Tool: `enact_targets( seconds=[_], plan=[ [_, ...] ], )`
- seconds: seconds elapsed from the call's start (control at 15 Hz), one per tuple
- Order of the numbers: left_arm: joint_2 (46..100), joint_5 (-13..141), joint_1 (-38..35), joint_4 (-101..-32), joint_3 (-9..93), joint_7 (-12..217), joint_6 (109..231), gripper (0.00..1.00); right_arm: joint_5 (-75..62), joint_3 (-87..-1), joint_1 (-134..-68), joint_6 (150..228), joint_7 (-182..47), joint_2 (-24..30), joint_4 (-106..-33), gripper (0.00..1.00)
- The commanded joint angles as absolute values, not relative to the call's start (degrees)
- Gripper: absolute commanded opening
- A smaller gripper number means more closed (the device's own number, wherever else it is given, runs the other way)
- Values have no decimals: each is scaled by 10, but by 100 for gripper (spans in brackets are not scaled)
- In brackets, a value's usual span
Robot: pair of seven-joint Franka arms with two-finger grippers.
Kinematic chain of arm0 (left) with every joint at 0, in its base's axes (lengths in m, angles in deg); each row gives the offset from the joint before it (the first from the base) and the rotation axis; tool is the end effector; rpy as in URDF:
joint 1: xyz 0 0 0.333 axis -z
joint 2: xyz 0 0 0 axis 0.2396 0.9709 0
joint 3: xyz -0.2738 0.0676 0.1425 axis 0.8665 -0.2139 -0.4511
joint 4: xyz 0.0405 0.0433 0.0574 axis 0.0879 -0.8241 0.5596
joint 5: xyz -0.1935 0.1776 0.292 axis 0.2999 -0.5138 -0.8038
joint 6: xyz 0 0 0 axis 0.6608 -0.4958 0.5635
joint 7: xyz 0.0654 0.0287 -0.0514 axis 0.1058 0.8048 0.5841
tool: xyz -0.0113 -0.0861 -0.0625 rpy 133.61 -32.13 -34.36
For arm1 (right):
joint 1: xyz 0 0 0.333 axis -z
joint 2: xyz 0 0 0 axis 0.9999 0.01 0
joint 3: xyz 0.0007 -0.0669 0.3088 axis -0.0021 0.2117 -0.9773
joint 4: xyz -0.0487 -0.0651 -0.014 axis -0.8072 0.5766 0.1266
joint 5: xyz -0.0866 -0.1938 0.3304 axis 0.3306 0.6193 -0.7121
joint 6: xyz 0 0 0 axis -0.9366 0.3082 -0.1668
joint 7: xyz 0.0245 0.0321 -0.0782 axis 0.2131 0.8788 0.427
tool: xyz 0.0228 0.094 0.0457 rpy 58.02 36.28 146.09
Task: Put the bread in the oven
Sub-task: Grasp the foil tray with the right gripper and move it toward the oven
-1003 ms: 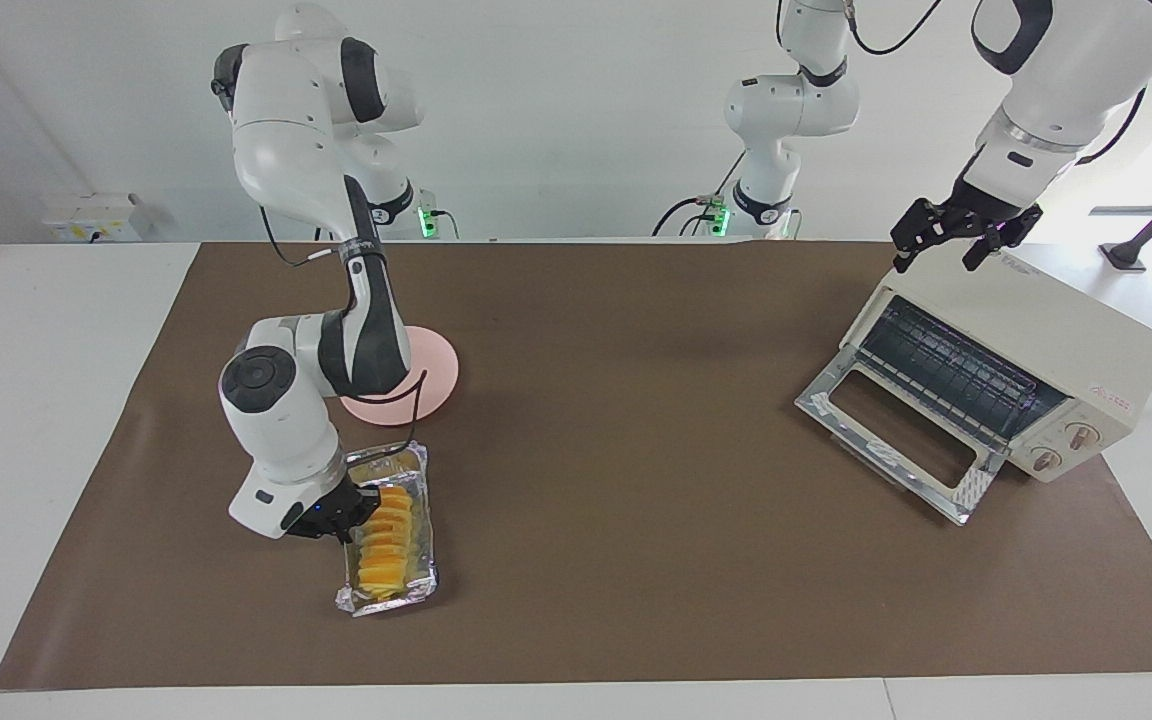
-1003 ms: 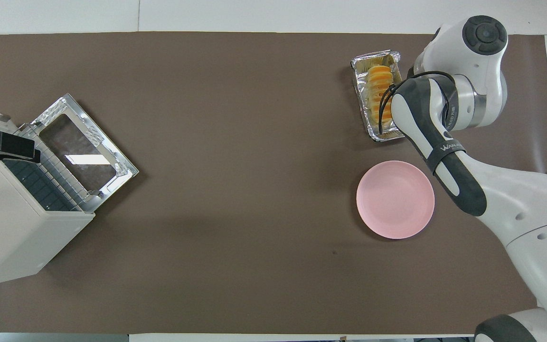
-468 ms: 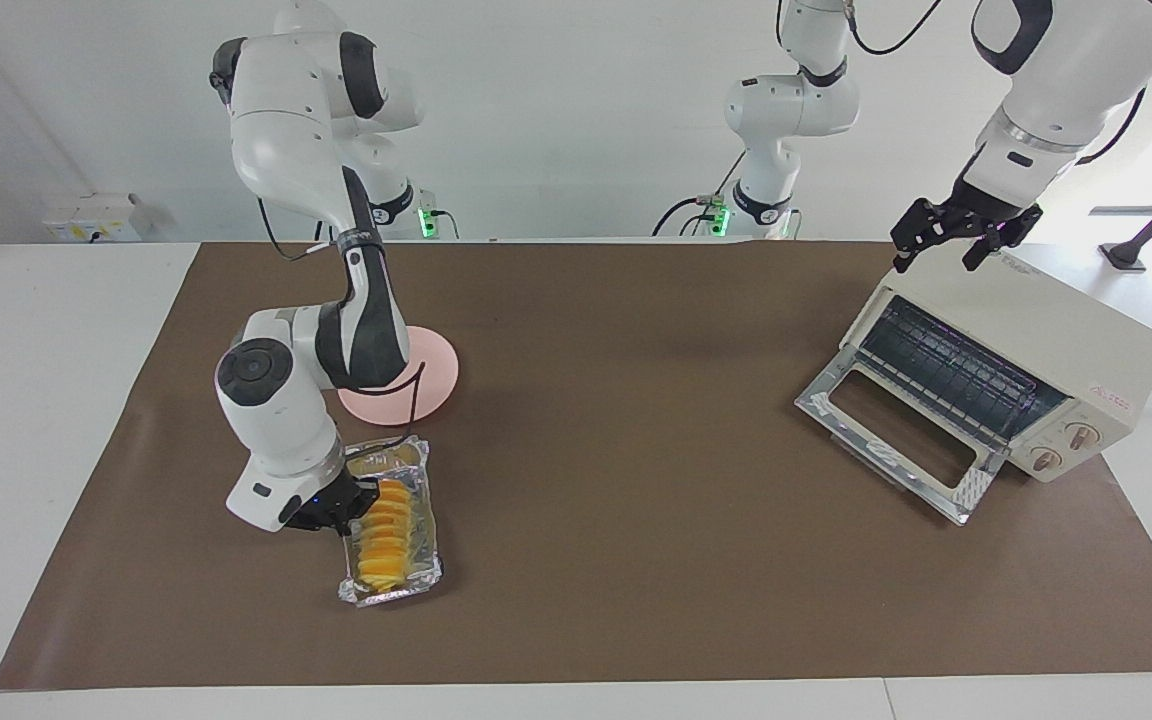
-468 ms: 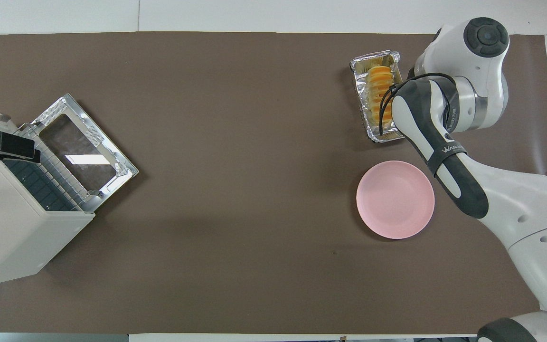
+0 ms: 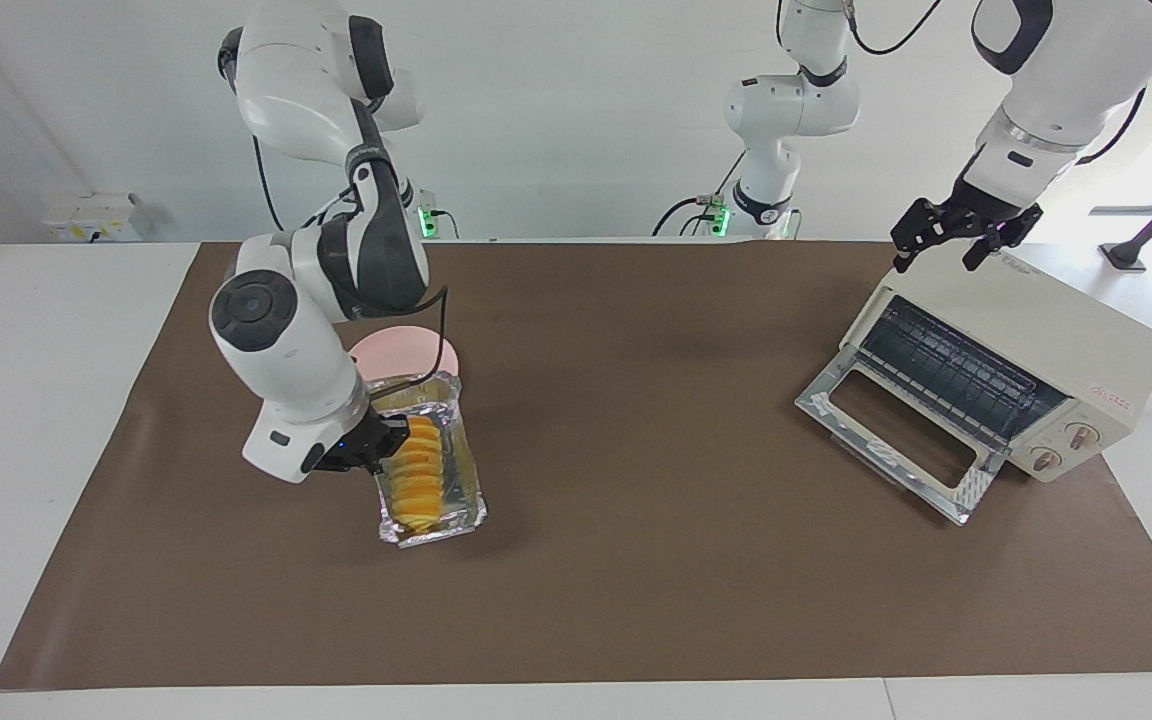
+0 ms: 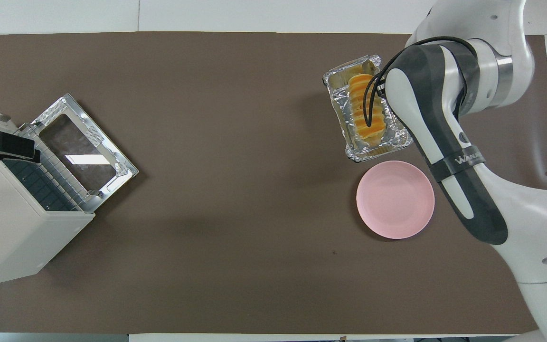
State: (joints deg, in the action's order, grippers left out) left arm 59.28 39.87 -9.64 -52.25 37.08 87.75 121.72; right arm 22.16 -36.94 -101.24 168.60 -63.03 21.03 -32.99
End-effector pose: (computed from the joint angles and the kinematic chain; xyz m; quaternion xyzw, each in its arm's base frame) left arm 0.5317 -0.0249 0.6191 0.9998 -0.0147 -0.0108 0.0122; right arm 0.6993 0.1516 0.4505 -0.9908 -0.1301 0.0345 0.0155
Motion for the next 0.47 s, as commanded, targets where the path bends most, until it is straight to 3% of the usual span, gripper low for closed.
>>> enact_targets(
  seconds=[0.0,0.27,0.4],
  plan=[
    [586,400,-96,-523,368,876,1208,100,217,-367,-1082,1661,-513,197,-325,0],
    [586,400,-96,-522,368,876,1208,100,204,-367,-1166,1690,-393,196,-334,0],
    [586,400,-96,-522,368,876,1208,100,205,-367,-1200,1741,-346,195,-372,0]
  ],
)
